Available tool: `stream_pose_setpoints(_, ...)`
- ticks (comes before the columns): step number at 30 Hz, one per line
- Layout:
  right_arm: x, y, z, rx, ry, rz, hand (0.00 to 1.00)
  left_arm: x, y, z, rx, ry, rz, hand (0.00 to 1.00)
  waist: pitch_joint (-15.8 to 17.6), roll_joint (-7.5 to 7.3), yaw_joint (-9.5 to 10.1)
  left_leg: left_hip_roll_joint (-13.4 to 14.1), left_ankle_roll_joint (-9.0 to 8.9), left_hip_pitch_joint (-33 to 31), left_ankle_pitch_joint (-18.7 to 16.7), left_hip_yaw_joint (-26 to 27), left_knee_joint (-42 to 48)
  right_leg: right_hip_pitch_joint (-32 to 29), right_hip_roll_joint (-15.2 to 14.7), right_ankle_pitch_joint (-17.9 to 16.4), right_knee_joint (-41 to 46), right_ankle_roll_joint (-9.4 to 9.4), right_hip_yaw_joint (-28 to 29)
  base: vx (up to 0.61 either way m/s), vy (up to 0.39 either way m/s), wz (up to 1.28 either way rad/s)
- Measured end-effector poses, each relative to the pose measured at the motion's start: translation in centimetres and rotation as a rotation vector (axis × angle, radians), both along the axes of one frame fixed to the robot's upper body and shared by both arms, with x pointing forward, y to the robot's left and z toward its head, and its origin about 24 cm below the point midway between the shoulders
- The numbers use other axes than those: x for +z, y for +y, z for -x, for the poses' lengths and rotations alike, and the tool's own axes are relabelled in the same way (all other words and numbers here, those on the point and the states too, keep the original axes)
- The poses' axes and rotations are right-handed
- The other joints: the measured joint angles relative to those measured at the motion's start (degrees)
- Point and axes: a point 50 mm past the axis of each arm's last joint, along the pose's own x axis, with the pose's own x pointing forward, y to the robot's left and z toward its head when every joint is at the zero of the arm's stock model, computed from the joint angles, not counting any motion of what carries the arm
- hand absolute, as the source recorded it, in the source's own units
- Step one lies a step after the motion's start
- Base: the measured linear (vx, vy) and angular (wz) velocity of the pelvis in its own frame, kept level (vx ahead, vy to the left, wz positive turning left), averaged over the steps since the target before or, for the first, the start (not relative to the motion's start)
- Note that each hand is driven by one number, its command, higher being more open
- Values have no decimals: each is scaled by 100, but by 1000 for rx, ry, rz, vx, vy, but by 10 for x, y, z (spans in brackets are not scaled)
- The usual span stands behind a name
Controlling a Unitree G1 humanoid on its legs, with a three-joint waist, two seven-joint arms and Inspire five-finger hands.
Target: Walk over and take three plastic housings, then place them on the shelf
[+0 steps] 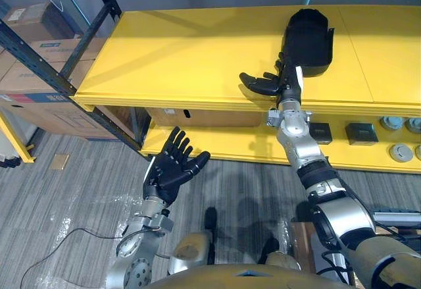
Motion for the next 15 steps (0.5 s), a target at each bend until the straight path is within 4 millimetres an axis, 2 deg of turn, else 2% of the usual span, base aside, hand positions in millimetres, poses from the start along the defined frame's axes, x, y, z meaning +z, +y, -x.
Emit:
stream_pose_setpoints(7, 9, -8, -3, -42, -32, -31, 100, 1, 0, -1, 1, -4, 0, 100, 130, 64, -6, 8, 3, 4, 11, 7, -1, -8, -1, 0, 23, 1, 4, -1, -9, 0)
stream_pose_setpoints(15, 14, -13, -5, -95, -47, -45, 100, 1, -2, -1, -7, -5, 3, 100, 174, 66, -2, 21, -5, 6, 18, 50, 1, -19, 11, -3, 27, -4, 23, 15, -36, -1)
